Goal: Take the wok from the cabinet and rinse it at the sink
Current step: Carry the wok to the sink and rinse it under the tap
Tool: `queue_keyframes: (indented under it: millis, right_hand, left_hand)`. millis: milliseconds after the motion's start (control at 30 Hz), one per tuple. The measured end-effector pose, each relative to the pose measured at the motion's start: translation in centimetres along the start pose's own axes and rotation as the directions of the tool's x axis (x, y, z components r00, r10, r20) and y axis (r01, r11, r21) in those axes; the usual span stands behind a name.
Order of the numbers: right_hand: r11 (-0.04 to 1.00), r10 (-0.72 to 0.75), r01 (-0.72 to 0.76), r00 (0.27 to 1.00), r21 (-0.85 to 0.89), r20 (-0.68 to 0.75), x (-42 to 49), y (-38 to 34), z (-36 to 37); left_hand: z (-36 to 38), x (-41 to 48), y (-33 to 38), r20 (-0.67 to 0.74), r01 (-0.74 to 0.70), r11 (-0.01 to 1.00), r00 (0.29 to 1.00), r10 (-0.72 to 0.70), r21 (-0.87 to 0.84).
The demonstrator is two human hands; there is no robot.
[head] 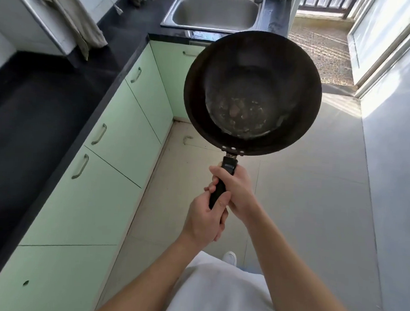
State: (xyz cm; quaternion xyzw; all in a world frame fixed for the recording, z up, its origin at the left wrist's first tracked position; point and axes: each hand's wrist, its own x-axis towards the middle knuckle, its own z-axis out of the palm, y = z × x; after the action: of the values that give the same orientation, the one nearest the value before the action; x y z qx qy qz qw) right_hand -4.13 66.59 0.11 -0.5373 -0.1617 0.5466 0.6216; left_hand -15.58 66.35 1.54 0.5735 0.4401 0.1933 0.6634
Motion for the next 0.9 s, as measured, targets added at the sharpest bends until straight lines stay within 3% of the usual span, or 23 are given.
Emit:
queue_keyframes:
  millis: [367,900]
  right_hand:
    - [0.999,0.043,-0.043,0.999,-0.007,-0.007,11.7,-4.2,-0.9]
    - [0.999,0.013,-0.014,0.999,-0.034,-0.044,36.3,-12.7,5.5]
  left_hand:
    - [0.0,11.9,3.2,-0.037,0.026,0.998,0.999,-0.028,-0.057]
    - [-9.2,35.7,11.9,0.012,0.017,0.997,1.000,-0.016,-0.082]
